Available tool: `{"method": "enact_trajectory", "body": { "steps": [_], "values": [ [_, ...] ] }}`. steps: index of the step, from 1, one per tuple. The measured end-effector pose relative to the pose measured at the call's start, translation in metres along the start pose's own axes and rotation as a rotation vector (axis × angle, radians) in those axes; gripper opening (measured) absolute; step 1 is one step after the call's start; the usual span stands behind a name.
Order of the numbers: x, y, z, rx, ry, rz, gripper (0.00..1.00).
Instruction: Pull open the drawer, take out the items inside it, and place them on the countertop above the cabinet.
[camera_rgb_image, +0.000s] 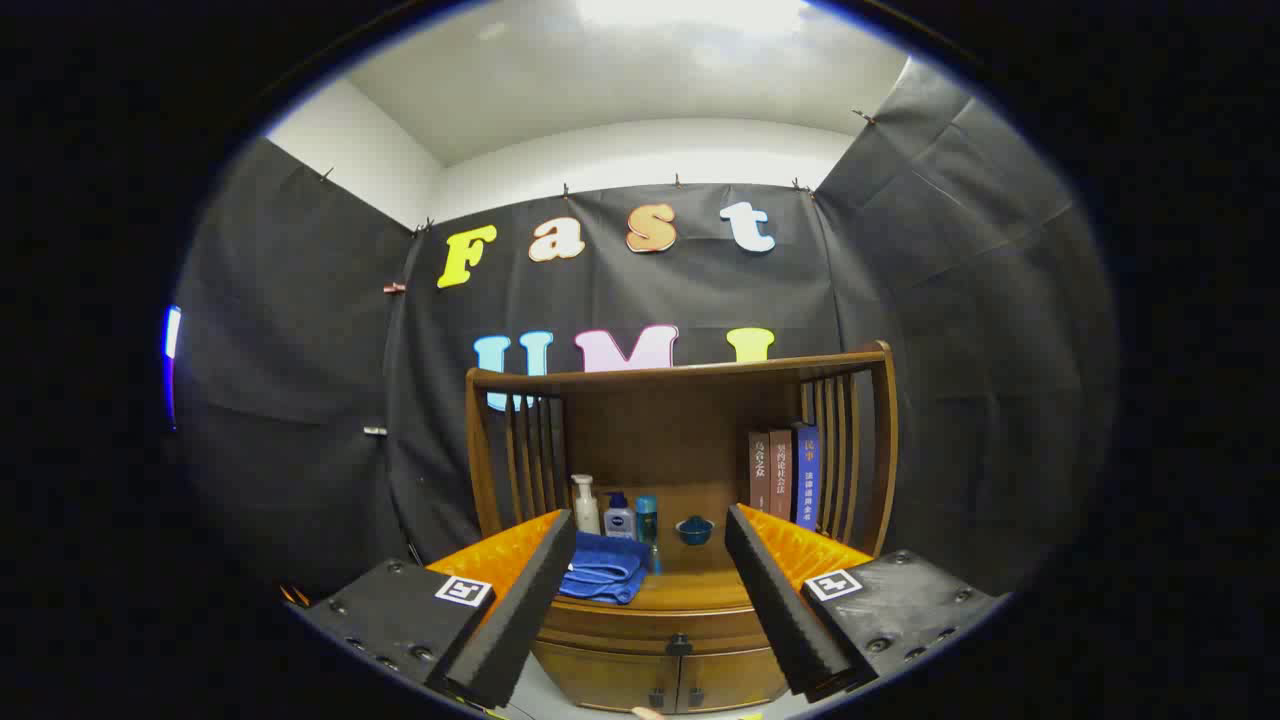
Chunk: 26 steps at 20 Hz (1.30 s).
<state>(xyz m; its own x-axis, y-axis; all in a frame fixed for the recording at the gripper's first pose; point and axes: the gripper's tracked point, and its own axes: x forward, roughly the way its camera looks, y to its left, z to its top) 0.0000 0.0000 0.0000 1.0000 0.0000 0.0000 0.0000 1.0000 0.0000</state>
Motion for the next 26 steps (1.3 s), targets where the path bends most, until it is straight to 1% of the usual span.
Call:
{"method": "enact_trajectory", "body": {
  "steps": [4,11,18,26],
  "values": [
    [-0.0045,0.0003,-0.0055,-0.005,0.023,0.004,0.98],
    [-0.0025,0.0005,0.001,0.003,0.002,0.009,0.98],
    [-0.0024,-0.0025,-0.0015,-0.012,0.009,-0.005,0.98],
    [0.0,0.0001,-0.006,-0.024,0.012,-0.002,0.98]
  ]
}}
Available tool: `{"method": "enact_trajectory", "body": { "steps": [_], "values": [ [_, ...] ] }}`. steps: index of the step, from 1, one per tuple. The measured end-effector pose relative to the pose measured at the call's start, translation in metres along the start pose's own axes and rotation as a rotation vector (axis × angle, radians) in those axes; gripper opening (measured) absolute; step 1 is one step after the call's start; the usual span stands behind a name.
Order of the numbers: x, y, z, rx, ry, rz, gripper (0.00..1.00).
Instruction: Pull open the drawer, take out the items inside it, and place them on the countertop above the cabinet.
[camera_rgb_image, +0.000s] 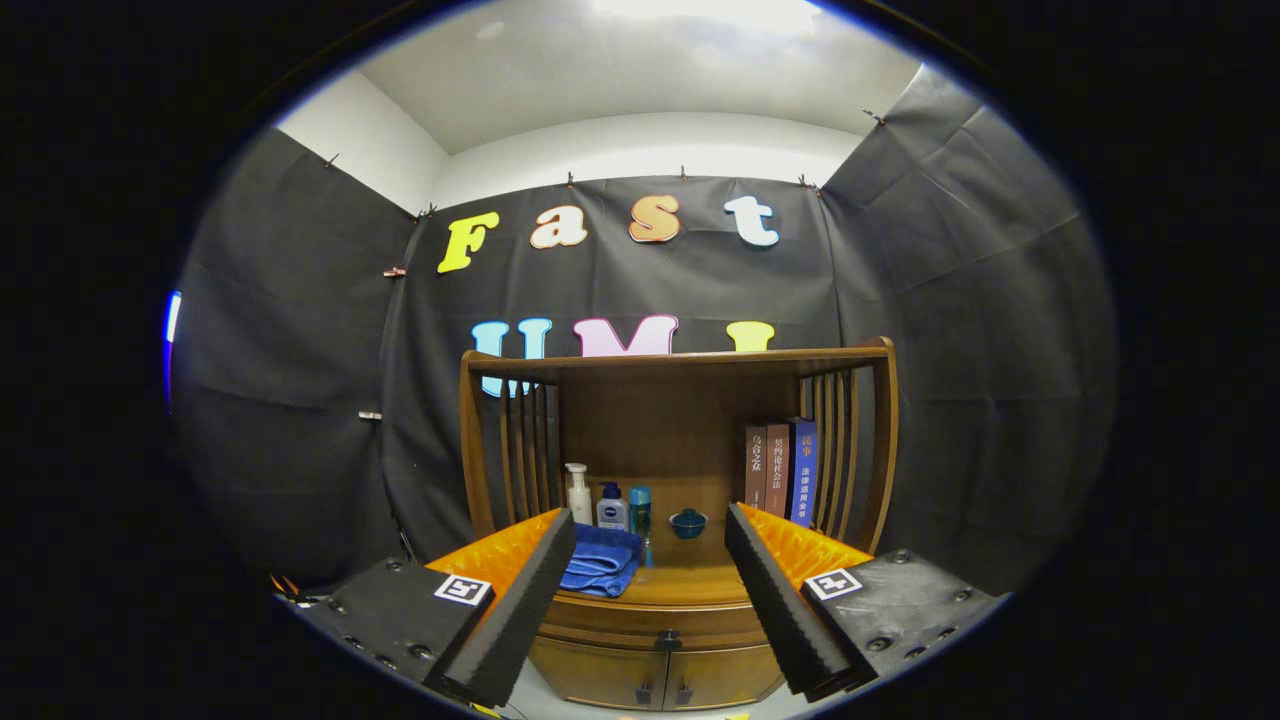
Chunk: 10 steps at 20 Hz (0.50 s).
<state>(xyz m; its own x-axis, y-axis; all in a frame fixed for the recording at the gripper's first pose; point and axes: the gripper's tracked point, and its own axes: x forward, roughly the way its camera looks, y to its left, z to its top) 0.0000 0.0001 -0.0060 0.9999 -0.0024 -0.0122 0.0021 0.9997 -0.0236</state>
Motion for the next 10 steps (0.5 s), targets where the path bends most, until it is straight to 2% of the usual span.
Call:
{"method": "enact_trajectory", "body": {
  "steps": [10],
  "values": [
    [0.0081,0.0022,-0.0091,-0.003,0.009,0.003,0.98]
  ]
}}
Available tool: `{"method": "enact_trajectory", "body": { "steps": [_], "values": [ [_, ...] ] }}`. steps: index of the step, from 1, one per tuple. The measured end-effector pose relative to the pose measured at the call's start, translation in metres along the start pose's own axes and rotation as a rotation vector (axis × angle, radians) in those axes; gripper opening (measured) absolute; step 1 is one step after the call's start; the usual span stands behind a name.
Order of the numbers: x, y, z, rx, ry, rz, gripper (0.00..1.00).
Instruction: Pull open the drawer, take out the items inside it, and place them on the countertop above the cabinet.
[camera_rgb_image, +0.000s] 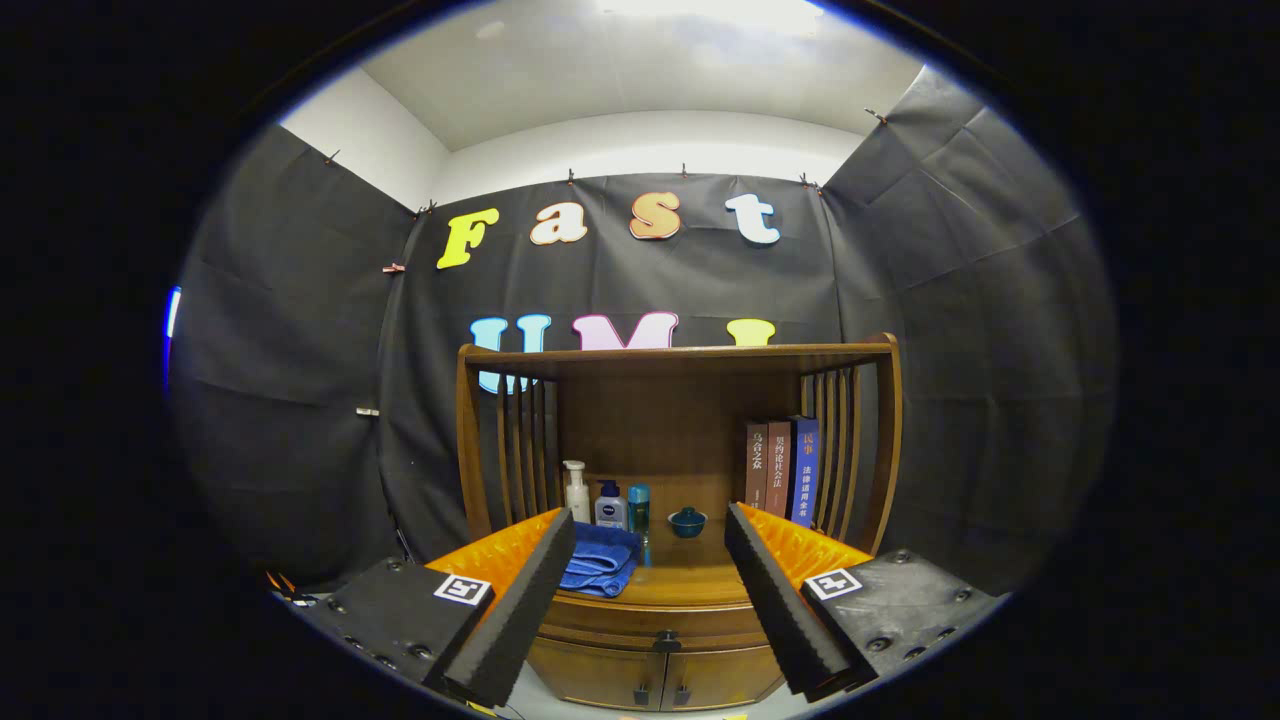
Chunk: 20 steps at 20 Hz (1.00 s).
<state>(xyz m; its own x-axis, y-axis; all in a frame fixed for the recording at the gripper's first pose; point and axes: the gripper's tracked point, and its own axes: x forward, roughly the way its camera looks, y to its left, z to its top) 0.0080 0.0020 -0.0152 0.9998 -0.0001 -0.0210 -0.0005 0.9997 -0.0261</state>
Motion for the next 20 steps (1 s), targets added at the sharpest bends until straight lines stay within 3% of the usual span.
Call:
{"method": "enact_trajectory", "body": {
  "steps": [10,20],
  "values": [
    [0.027,-0.015,-0.062,0.017,0.072,-0.016,0.98],
    [0.068,-0.027,-0.17,0.039,0.213,-0.033,0.99]
  ]
}}
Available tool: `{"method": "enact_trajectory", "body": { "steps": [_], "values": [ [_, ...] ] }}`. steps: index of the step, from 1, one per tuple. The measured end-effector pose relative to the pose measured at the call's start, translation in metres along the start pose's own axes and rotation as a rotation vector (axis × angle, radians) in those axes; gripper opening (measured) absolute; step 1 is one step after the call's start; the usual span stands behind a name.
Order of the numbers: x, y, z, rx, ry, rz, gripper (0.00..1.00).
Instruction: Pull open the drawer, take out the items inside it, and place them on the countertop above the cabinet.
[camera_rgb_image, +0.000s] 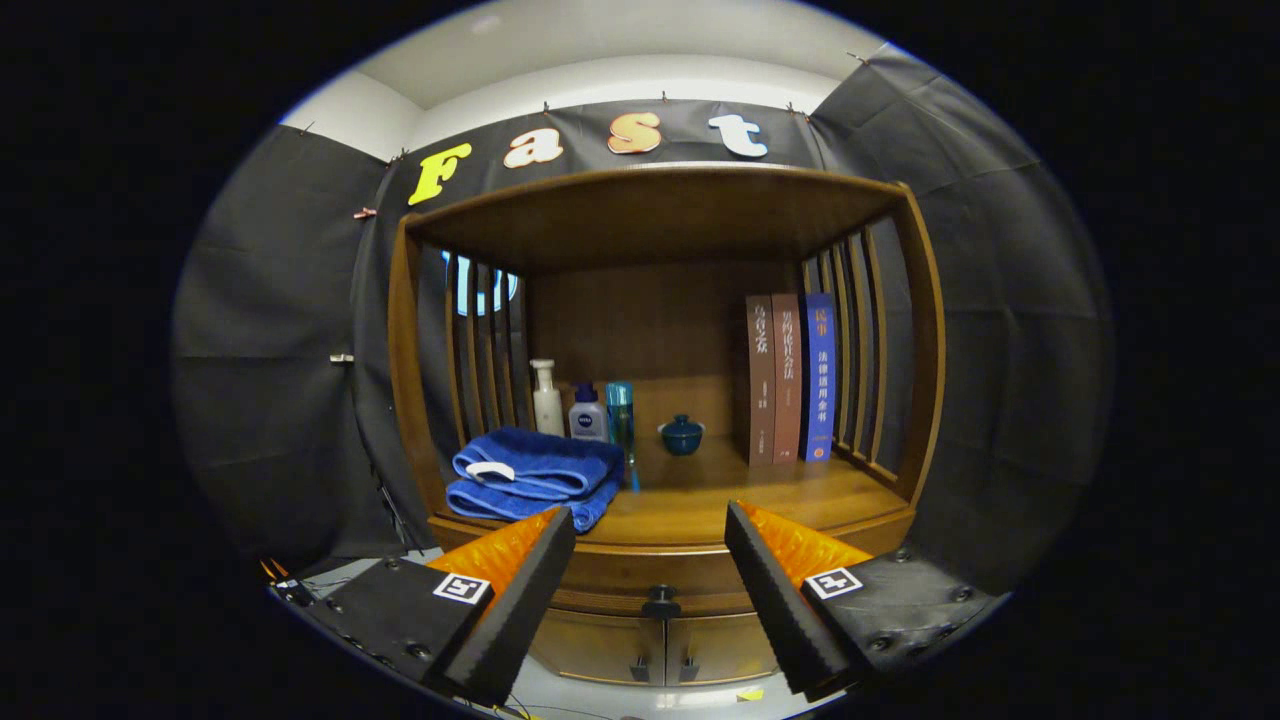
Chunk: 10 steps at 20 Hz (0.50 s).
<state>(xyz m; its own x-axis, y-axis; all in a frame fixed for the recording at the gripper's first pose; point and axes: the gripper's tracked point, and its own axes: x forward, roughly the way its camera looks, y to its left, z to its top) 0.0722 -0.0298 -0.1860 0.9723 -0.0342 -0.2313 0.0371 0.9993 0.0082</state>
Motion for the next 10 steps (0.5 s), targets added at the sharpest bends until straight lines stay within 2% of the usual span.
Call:
{"method": "enact_trajectory", "body": {
  "steps": [10],
  "values": [
    [0.062,-0.01,-0.11,0.03,0.172,-0.004,0.99]
  ]
}}
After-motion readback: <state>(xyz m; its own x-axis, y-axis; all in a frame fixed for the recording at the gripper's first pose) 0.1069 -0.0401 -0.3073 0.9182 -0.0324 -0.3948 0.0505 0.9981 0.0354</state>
